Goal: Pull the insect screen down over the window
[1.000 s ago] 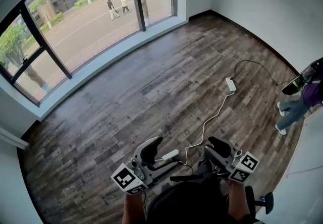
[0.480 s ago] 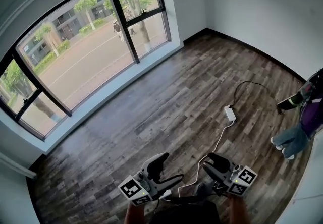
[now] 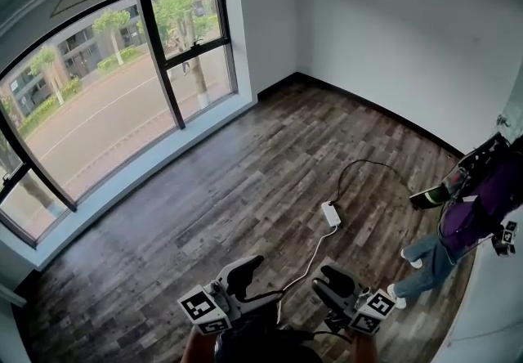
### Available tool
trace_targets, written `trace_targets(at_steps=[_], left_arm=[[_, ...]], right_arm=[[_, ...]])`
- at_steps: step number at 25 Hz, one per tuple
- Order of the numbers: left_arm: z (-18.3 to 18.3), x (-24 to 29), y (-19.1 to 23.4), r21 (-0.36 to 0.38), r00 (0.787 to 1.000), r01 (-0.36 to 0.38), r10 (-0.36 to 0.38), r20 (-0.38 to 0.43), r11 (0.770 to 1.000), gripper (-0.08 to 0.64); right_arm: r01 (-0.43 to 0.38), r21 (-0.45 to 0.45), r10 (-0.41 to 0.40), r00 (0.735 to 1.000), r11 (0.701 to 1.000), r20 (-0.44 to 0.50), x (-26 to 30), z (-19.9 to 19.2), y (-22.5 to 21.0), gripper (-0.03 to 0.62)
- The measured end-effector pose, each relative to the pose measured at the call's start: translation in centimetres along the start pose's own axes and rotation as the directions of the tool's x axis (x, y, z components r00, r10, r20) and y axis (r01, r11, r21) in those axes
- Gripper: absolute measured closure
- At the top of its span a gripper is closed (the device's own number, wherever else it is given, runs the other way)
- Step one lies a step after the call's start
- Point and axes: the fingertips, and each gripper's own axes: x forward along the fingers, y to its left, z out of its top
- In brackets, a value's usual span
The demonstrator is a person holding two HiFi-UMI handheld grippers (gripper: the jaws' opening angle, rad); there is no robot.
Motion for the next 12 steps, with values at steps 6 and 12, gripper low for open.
trace_targets(at_steps=[6, 12], left_arm=[[0.2, 2.2, 3.1, -0.015, 1.000, 0.025, -0.025, -0.015, 1.000, 0.163], [2.1, 4.0, 10.7, -0.001, 0.997, 0.060, -0.060, 0.055, 0.998, 0.163]], right_arm=[[0.009, -0.012, -0.009, 1.000, 1.000, 0.009, 2.1, 1.4, -2.4, 0.430], [-0.006, -0.017, 0.006, 0.999, 1.000, 0.041, 8.4, 3.9, -7.6, 0.430]])
